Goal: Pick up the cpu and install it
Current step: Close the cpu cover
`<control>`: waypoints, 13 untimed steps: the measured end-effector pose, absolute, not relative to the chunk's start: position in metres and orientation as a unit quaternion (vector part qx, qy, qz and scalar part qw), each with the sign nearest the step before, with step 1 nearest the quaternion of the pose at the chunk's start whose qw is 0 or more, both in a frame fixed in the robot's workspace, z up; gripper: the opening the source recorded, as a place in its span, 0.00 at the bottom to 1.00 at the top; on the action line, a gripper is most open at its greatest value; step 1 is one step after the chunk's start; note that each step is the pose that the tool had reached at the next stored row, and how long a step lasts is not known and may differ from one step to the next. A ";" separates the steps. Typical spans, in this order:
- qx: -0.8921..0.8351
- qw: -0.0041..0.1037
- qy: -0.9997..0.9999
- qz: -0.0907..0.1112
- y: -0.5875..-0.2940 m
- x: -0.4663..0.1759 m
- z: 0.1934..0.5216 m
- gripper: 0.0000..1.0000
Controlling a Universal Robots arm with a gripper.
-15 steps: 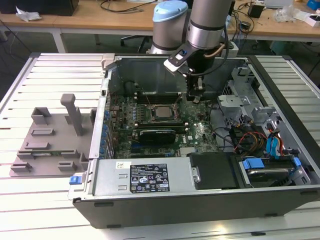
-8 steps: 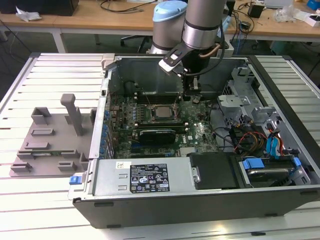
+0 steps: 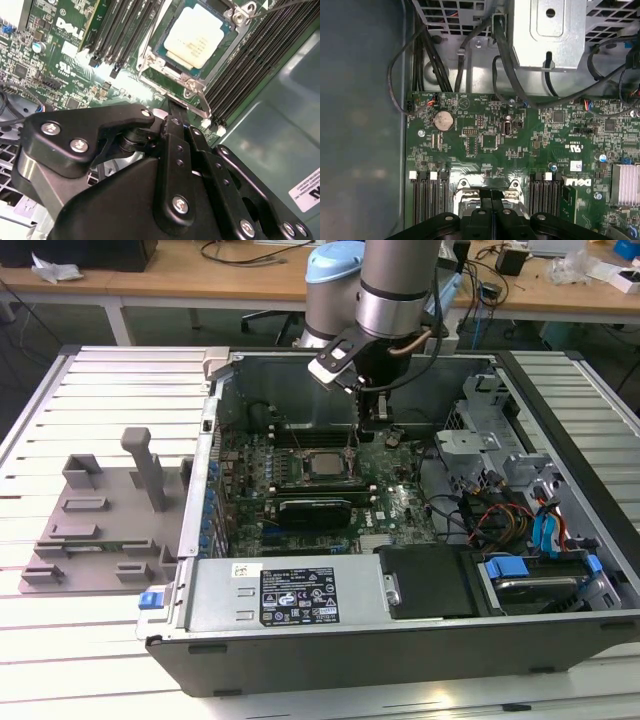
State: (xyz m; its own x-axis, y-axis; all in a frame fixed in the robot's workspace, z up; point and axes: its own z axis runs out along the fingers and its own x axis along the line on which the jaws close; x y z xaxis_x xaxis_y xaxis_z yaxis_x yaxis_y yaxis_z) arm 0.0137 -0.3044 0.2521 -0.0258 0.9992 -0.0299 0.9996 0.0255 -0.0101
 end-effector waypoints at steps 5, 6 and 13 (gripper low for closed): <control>0.698 0.007 0.716 -0.014 -0.304 0.009 0.252 0.11; 0.698 0.007 0.716 -0.014 -0.304 0.008 0.251 0.11; 0.698 0.007 0.716 -0.014 -0.304 -0.012 0.235 0.11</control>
State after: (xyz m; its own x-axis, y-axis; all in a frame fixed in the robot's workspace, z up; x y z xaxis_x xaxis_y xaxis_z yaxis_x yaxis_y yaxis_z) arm -0.0122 -0.3044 0.2352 -0.0258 0.9992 -0.0300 0.9996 0.0255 -0.0101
